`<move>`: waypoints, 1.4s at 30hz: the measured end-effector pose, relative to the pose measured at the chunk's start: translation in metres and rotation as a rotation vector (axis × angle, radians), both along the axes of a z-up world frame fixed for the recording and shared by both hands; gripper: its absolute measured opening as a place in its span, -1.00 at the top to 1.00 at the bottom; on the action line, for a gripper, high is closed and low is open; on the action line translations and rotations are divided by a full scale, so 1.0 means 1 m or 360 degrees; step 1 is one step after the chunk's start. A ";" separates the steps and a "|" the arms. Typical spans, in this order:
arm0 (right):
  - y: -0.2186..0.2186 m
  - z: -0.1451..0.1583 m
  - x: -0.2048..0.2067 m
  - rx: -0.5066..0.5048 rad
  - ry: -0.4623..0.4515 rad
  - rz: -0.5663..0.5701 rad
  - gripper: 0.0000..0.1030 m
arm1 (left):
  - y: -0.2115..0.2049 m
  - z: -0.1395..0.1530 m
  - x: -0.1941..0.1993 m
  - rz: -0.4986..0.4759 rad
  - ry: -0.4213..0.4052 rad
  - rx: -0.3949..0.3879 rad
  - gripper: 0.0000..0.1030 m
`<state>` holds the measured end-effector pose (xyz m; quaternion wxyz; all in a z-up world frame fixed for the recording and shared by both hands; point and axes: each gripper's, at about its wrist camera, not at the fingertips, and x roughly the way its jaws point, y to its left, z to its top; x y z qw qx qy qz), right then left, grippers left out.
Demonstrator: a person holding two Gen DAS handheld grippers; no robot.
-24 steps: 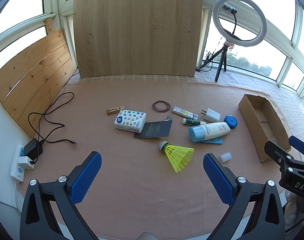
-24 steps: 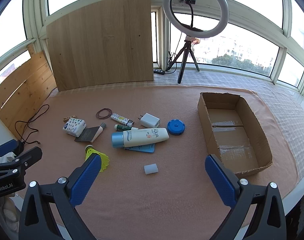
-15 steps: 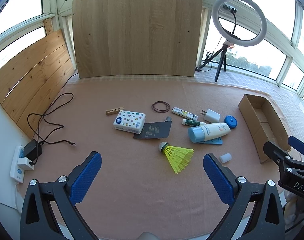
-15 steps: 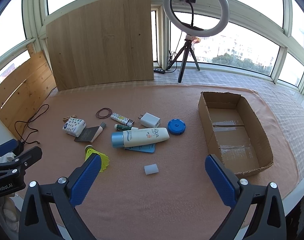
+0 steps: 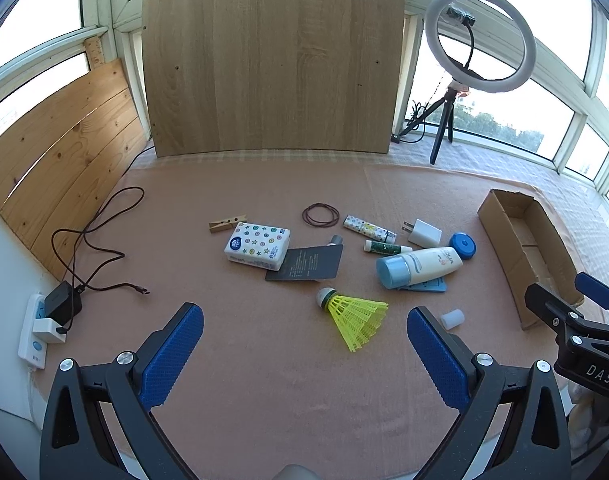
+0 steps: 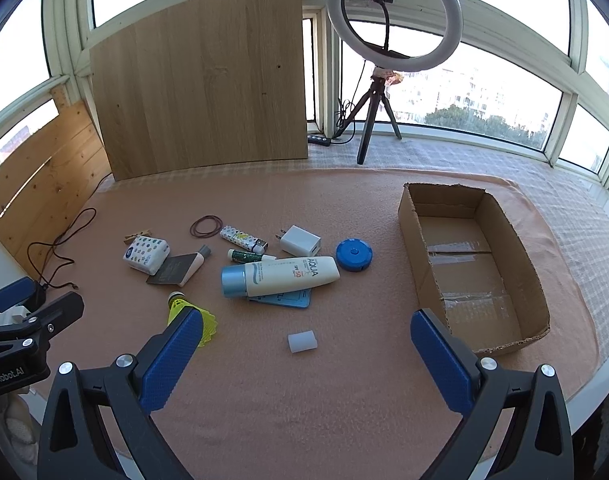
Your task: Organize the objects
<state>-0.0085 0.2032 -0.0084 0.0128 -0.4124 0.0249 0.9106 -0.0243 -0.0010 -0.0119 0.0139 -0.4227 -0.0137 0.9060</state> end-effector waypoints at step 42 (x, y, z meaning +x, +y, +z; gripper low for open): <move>0.003 -0.005 -0.008 -0.0012 -0.0034 -0.0006 -0.99 | 0.010 -0.007 -0.014 -0.0025 -0.0020 -0.0007 -1.00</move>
